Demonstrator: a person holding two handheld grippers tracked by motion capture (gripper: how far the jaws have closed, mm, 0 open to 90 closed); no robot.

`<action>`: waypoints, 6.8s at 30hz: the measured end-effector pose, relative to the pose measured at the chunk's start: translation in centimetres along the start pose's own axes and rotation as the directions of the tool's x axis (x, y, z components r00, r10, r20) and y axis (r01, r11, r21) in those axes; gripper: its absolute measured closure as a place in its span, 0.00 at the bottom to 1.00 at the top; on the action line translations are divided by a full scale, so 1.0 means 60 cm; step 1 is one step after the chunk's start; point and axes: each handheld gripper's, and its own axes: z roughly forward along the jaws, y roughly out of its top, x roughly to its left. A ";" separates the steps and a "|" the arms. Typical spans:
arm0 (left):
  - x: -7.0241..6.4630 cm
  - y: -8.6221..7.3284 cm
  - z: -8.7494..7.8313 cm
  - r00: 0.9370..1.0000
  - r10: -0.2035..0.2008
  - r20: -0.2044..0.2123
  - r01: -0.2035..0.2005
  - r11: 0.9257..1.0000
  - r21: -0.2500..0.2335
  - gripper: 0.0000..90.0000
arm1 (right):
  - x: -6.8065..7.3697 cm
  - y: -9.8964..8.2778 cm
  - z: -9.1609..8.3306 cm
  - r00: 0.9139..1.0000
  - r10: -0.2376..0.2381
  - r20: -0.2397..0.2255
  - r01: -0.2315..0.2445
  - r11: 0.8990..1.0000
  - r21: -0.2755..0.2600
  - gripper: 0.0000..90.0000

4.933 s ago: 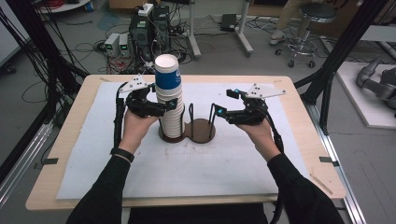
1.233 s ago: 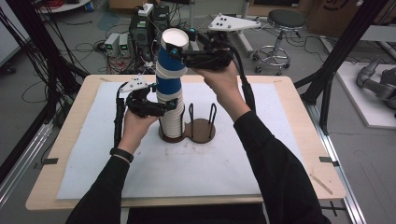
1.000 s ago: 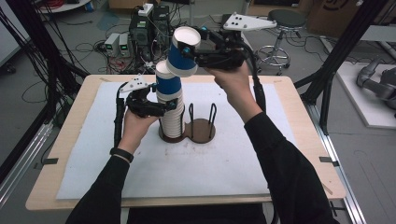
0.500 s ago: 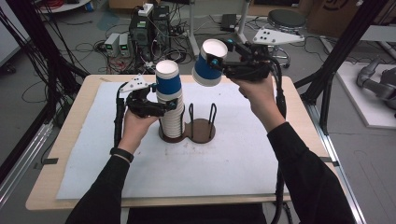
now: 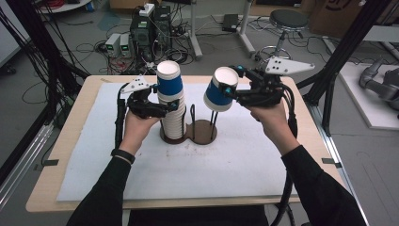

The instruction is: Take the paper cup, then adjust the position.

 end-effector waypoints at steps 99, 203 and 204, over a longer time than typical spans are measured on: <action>-0.109 -0.106 -0.111 0.997 0.067 0.043 -0.068 0.997 0.022 0.11 | 0.043 -0.214 -0.033 0.996 0.095 0.003 -0.094 0.990 0.105 0.34; -0.231 -0.082 0.042 0.880 0.170 0.445 -0.347 0.868 0.355 0.22 | 0.096 -0.195 0.026 0.962 0.057 -0.269 0.058 0.914 0.402 0.33; -0.230 -0.084 0.040 0.884 0.167 0.436 -0.329 0.886 0.328 0.21 | 0.094 -0.195 0.025 0.961 0.057 -0.269 0.055 0.919 0.389 0.33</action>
